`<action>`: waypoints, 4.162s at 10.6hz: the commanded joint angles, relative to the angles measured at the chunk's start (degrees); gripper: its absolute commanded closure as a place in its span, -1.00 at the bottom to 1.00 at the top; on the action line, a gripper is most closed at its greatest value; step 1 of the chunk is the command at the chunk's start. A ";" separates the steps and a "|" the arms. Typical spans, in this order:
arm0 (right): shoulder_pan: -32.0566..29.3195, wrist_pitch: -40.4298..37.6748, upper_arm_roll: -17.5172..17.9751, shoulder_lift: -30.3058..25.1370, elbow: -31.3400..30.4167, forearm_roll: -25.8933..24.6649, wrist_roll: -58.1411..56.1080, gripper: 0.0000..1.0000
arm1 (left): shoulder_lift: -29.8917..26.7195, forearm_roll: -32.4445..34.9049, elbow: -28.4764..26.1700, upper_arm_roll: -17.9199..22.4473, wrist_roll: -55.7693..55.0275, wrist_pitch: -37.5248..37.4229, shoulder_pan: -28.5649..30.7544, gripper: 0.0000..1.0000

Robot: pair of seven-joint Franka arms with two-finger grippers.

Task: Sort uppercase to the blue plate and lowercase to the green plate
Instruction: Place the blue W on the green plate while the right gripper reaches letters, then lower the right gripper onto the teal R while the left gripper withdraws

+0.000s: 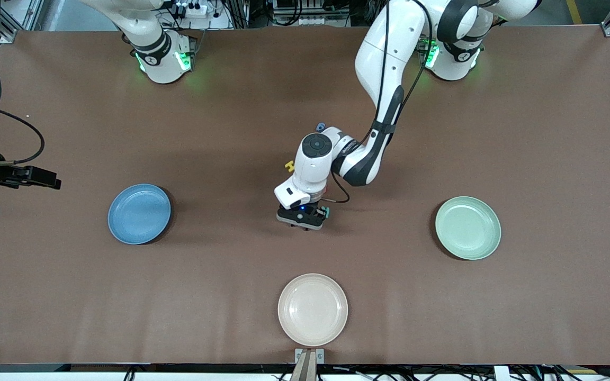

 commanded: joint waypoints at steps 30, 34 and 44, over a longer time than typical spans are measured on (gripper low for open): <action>41.03 27.43 0.86 25.04 5.97 4.09 58.33 -1.00 | -21.61 -0.34 -15.21 4.71 31.86 -36.26 34.37 -1.00; 44.99 37.02 0.86 35.23 13.50 4.44 69.34 -1.00 | -31.61 2.28 -13.11 5.16 31.69 -43.27 34.11 -1.00; 51.23 42.74 -1.50 44.92 20.04 2.25 65.94 -1.00 | -49.04 -2.71 -11.52 6.13 31.95 -54.80 38.49 -1.00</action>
